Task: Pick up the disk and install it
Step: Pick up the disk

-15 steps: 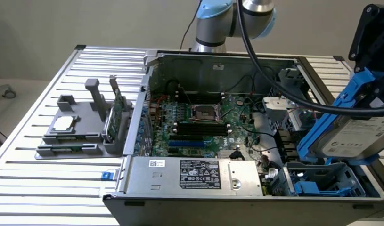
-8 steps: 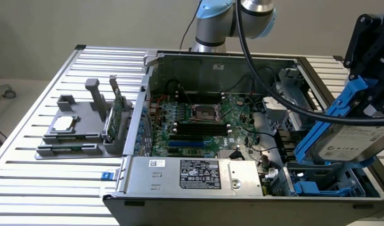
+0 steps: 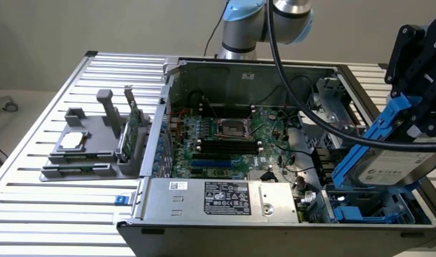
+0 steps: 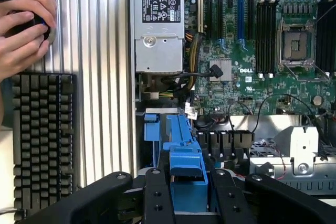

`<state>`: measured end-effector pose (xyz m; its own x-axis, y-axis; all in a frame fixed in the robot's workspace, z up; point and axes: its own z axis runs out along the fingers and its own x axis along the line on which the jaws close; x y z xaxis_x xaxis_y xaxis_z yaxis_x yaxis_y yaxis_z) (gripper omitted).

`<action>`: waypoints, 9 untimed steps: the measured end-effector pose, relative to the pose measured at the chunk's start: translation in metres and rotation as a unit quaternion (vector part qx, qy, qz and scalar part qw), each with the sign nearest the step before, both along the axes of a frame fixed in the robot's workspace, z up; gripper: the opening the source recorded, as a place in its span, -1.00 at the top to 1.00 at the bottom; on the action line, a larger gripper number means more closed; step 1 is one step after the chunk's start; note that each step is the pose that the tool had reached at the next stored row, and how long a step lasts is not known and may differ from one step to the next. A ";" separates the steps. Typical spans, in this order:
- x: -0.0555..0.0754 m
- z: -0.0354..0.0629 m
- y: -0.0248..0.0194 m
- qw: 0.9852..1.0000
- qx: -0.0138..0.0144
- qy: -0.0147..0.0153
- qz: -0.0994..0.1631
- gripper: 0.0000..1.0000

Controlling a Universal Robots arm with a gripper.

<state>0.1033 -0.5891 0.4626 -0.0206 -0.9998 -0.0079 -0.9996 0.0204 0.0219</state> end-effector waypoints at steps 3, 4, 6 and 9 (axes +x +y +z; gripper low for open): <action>0.000 -0.0001 0.0003 1.000 0.000 0.000 0.001 0.35; 0.000 -0.0001 0.0003 1.000 0.000 0.000 0.001 0.35; 0.000 -0.0001 0.0003 1.000 0.000 0.000 0.001 0.35; 0.000 -0.0001 0.0003 1.000 0.000 0.000 0.001 0.35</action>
